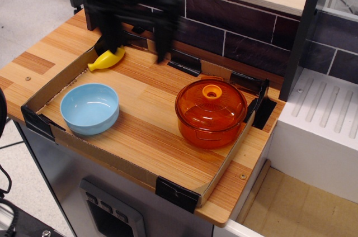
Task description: Take lid off pot
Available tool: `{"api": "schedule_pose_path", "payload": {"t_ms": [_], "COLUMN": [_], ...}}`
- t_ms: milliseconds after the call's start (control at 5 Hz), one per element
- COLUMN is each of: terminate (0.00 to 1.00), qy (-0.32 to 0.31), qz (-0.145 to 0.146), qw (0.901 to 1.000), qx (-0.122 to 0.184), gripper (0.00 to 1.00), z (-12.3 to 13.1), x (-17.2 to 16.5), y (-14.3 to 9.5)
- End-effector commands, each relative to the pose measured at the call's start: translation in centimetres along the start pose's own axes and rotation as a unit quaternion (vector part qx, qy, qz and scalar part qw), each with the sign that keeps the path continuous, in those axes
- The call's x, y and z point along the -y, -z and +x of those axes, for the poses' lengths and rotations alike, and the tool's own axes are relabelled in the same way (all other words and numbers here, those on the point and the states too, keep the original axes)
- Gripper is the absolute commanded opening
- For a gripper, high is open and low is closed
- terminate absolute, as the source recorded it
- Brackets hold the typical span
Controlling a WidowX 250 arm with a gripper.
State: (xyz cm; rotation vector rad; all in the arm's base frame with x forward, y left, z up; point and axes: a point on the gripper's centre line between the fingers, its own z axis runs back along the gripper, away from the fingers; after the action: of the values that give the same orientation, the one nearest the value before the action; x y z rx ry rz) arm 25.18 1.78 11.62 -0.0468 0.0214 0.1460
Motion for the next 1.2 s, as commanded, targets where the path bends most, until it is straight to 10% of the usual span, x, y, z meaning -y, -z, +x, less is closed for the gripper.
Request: {"api": "schedule_pose_path", "payload": {"t_ms": [0,1000], "terminate": [0.0,0.0], "qy": [0.002,-0.033], "qz": [-0.021,0.011], "qw": [0.9996,0.9959], "qx": [0.017,0.084], "gripper": [1.0,1.0], "z": [0.2,1.0], "x": [4.5,7.3], "y": [0.6,5.1]}}
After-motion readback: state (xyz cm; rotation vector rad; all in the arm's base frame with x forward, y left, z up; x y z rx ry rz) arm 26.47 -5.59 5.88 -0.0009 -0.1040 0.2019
